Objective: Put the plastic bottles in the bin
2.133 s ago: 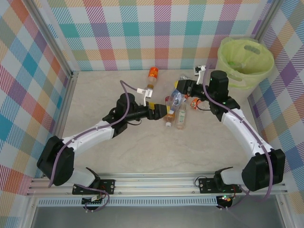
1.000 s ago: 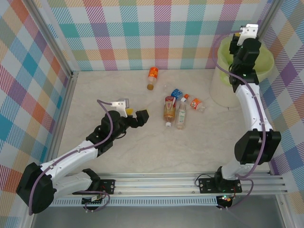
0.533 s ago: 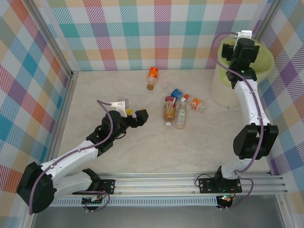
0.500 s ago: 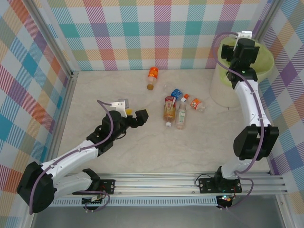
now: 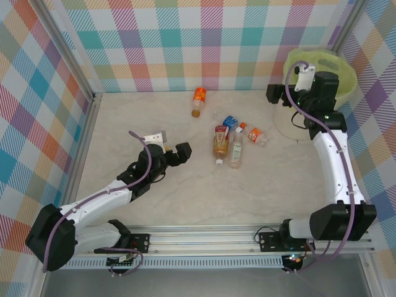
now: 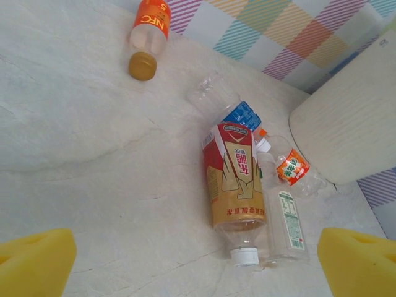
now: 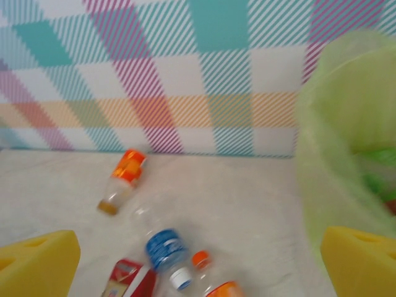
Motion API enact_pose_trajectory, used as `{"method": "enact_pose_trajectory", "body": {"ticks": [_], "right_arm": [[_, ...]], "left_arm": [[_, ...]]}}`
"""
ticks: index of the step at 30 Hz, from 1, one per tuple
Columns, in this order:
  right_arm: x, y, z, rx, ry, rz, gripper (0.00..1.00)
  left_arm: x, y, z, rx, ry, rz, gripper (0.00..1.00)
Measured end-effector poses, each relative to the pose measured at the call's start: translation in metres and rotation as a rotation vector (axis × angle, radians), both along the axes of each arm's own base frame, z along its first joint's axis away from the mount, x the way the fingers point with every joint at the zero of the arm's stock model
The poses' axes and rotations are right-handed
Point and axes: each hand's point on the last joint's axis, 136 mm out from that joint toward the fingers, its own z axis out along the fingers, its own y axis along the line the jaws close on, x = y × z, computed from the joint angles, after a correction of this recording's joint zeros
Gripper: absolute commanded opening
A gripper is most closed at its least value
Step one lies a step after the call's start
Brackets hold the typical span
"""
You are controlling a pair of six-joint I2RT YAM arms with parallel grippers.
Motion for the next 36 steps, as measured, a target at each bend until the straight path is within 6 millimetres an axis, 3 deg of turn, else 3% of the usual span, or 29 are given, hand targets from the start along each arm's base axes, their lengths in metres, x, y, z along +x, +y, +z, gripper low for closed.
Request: {"method": "enact_pose_trajectory", "body": {"ticks": [11, 15, 21, 28, 36], "right_arm": [[-0.028, 0.042, -0.122, 0.249, 0.409, 0.032, 1.0], [-0.023, 0.044, -0.167, 0.182, 0.531, 0.0, 1.0], [0.003, 0.034, -0.225, -0.033, 0.646, 0.051, 0.98], [0.022, 0.023, -0.269, -0.286, 0.709, 0.191, 0.98], [0.034, 0.018, -0.287, -0.481, 0.719, 0.363, 0.94]], "left_arm": [[0.0, 0.008, -0.01, -0.029, 0.046, 0.043, 1.0], [0.0, 0.005, -0.02, -0.02, 0.072, 0.031, 1.0], [-0.001, 0.005, -0.028, -0.002, 0.105, 0.024, 1.0], [-0.003, 0.008, -0.017, -0.016, 0.083, 0.026, 1.0], [-0.009, -0.003, -0.024, -0.004, 0.124, -0.052, 1.0]]}}
